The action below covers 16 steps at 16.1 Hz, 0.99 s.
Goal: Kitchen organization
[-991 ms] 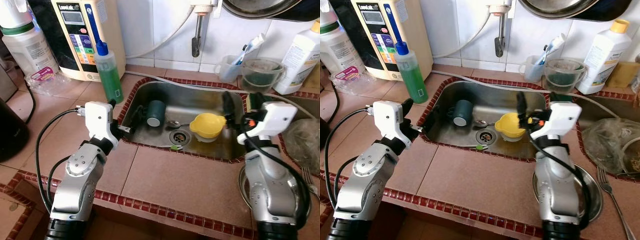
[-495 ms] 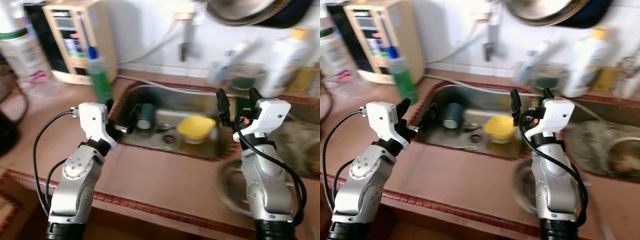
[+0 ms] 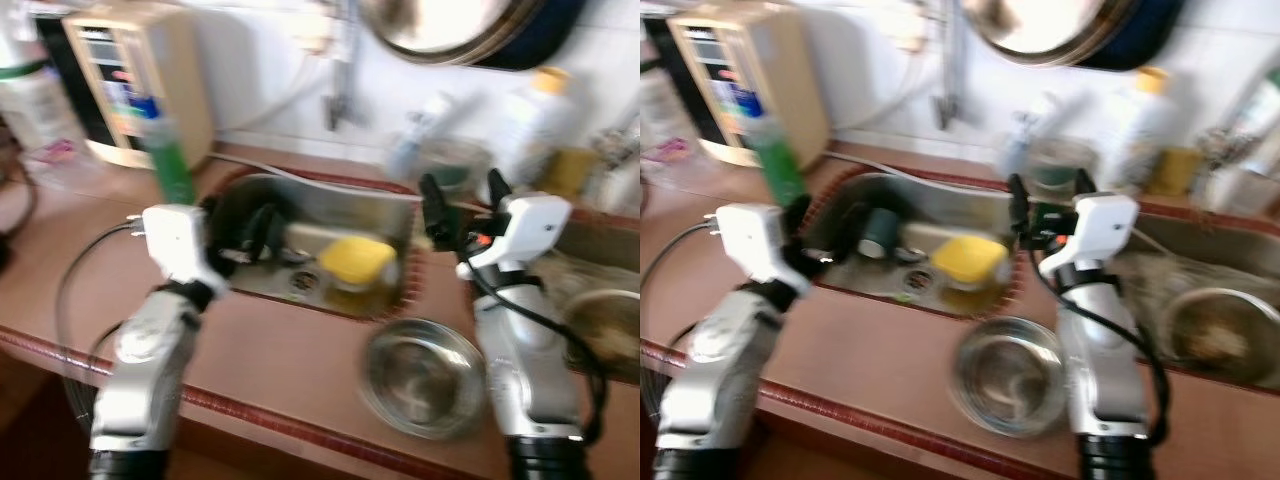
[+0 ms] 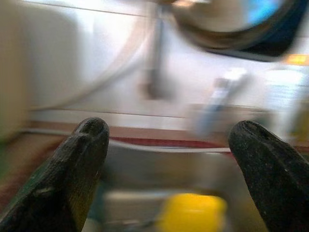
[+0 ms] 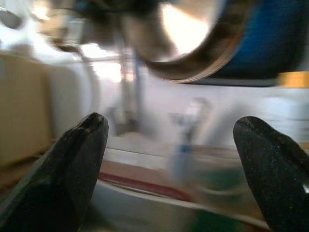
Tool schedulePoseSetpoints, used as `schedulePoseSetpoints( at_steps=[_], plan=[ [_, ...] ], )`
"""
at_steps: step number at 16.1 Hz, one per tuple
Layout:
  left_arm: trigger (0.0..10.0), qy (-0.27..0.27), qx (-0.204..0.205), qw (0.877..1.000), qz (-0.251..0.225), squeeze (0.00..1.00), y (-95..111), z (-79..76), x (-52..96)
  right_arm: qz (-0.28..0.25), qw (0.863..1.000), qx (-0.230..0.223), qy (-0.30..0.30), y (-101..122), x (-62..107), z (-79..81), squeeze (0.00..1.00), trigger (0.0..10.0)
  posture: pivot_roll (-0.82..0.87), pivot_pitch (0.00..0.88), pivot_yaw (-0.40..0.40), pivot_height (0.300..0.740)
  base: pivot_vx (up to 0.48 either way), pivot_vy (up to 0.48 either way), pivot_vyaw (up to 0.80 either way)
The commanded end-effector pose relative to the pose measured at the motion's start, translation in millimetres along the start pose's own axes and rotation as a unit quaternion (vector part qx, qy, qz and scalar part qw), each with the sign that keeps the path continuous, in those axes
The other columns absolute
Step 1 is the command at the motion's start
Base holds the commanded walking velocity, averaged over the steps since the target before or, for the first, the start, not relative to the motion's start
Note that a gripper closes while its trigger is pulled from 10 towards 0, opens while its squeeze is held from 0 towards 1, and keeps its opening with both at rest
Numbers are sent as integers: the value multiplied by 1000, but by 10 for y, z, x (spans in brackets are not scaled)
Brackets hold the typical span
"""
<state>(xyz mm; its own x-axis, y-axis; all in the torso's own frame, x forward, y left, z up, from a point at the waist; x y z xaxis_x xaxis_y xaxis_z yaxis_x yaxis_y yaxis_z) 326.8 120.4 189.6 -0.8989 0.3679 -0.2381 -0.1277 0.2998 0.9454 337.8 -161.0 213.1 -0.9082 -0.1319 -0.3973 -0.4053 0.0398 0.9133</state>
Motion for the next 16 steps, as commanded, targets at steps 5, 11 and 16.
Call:
schedulePoseSetpoints(
  at_steps=[5,11,16],
  plan=[
    [10000,0,-9,1000,-5,0,70,31,10,-4,1000,1,8,24,-7,49,0,10000,-94,12,32,740,0,-480,0],
    [10000,0,12,1000,-2,0,55,31,9,10,1000,-6,29,-13,16,91,0,10000,-98,14,32,740,0,-135,0],
    [10000,-82,-55,990,97,0,-102,-195,134,121,980,-32,158,-262,305,268,0,10000,-106,39,37,740,0,0,0]
  ],
)
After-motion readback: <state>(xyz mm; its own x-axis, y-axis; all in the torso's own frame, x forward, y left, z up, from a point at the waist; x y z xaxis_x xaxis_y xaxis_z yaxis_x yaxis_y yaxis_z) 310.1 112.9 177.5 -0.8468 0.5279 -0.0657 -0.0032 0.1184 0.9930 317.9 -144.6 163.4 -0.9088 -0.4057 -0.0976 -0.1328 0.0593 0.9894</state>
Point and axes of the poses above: a point about 5 cm out from each wrist's last joint towards the gripper, its own x axis pointing back from the gripper into the wrist, its own y axis along the axis of the wrist's last joint, z = x × y, the point moved 4 cm from there along -x, pointing out of the wrist towards the gripper, and after that the axes turned 7 degrees about x, right-handed, at the moved point
